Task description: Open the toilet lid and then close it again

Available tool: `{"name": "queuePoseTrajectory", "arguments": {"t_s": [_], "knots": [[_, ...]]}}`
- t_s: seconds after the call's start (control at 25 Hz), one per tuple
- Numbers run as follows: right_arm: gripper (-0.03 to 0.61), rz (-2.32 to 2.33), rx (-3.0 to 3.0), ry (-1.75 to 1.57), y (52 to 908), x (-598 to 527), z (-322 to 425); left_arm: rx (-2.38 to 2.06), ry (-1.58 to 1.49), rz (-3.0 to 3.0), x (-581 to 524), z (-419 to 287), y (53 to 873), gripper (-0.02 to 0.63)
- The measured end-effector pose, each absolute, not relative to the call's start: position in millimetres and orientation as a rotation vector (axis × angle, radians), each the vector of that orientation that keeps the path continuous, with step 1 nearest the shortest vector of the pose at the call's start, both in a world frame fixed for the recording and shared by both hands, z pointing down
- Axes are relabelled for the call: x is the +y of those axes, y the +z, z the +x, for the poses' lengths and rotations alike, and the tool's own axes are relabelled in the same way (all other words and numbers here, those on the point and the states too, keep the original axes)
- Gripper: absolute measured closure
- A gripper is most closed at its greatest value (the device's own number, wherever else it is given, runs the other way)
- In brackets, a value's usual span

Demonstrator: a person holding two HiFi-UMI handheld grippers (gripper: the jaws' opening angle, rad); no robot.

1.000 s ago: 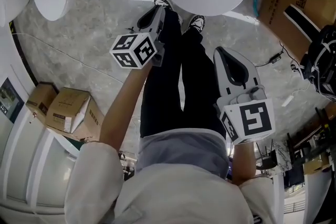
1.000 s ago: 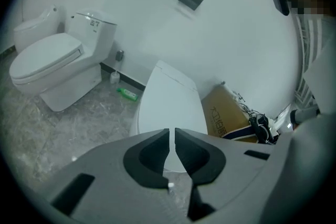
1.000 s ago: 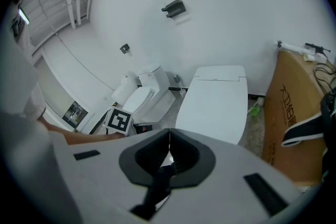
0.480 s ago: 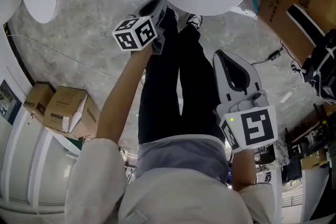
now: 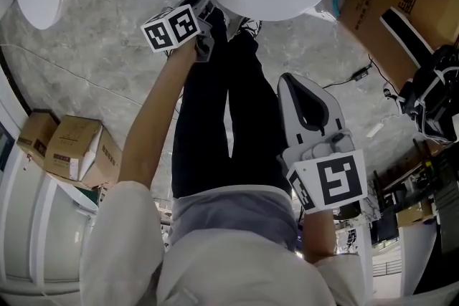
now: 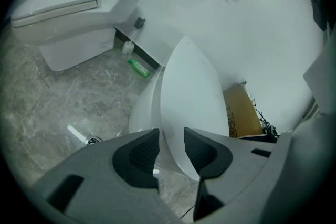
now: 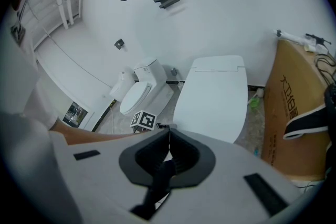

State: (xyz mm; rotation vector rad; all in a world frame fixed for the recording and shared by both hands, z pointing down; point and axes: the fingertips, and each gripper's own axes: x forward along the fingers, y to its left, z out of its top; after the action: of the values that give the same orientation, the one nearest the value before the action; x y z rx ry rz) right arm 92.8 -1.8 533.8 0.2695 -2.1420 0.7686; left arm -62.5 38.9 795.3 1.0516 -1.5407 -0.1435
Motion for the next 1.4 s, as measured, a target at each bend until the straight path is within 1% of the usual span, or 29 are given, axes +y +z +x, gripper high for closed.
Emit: {"name": "queuePoseTrajectory", "arguments": {"t_s": [0.4, 1.04, 1.4], "knots": [[0.568, 0.266, -2.135, 0.782, 538.5, 2.1, 94.9, -1.501, -0.184, 1.034, 34.2, -56.6, 806.7, 0.482], [0.568, 0.253, -2.142, 0.789, 532.9, 5.8, 87.4, -1.559, 0.031, 1.108, 32.1, -51.8, 795.1, 0.495], [0.568, 0.263, -2.159, 0.784, 521.4, 2.1, 84.8, -1.566, 0.064, 1.188, 31.5, -49.8, 762.8, 0.494]]}}
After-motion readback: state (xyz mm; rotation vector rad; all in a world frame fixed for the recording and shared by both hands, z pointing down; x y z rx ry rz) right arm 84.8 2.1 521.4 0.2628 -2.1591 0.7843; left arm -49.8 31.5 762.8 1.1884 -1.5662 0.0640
